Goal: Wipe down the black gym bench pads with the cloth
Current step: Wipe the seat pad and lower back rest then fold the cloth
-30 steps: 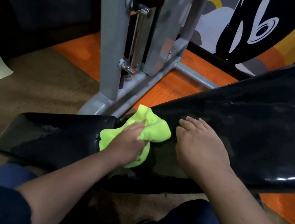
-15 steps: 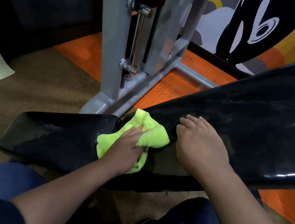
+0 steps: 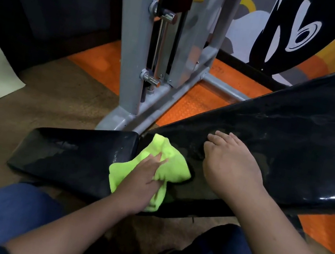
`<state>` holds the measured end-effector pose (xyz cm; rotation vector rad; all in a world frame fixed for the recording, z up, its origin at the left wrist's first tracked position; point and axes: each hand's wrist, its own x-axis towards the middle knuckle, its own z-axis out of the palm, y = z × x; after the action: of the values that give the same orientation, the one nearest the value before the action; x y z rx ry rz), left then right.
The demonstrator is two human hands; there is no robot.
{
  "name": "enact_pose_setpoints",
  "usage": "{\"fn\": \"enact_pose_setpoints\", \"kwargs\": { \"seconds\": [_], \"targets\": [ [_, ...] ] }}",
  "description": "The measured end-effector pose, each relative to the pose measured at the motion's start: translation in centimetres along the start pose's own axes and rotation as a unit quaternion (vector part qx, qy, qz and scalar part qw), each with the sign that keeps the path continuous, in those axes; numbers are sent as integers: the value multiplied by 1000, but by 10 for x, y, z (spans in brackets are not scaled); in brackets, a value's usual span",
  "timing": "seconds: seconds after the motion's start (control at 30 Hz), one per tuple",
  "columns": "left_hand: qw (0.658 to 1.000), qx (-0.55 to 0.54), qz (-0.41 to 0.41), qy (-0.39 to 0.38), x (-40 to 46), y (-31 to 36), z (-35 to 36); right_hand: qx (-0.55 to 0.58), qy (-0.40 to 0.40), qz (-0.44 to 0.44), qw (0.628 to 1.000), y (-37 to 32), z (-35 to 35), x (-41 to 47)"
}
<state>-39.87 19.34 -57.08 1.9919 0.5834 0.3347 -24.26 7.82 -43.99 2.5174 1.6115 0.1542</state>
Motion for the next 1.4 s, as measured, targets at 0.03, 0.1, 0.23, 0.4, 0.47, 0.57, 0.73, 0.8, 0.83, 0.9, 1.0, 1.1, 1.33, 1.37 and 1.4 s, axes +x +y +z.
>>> {"fn": "enact_pose_setpoints", "kwargs": {
  "seconds": [0.03,0.1,0.23,0.4,0.47,0.57,0.73,0.8,0.83,0.9,1.0,1.1,1.33,1.37,1.4],
  "targets": [
    [1000,6,7,-20,-6,-4,-1,-1,-4,-1,1000,0,1,-1],
    [999,14,-2,-31,-8,-9,-5,-5,-5,-3,1000,1,2,-1],
    [999,-22,-32,14,-8,1,5,-2,7,-1,1000,0,2,1],
    [1000,0,-28,-2,-8,-6,-2,-8,7,-8,1000,0,3,0],
    [999,-15,-26,21,-12,7,4,-8,10,-8,1000,1,2,0],
    [1000,3,17,-22,-27,-1,8,-9,8,-9,1000,1,3,-1],
    [1000,-17,-10,22,-26,8,13,-8,16,-9,1000,1,4,1],
    [999,2,26,-19,-40,0,17,-5,13,-7,1000,2,6,1],
    [999,7,31,-34,-45,-9,17,-3,10,-8,1000,2,7,0],
    [1000,10,8,-23,-42,-17,14,-1,11,-8,1000,2,7,1],
    [1000,-8,-14,1,-47,3,26,-1,17,-7,1000,2,6,2],
    [998,9,23,-51,-65,-7,28,4,14,-5,1000,2,6,0],
    [998,17,22,-54,-73,-6,34,-1,20,-2,1000,2,5,-1],
    [997,18,29,-73,-79,-15,29,-1,15,-4,1000,1,5,-1],
    [997,21,25,-77,-80,-22,24,-3,10,-6,1000,1,5,-1]
  ]
}}
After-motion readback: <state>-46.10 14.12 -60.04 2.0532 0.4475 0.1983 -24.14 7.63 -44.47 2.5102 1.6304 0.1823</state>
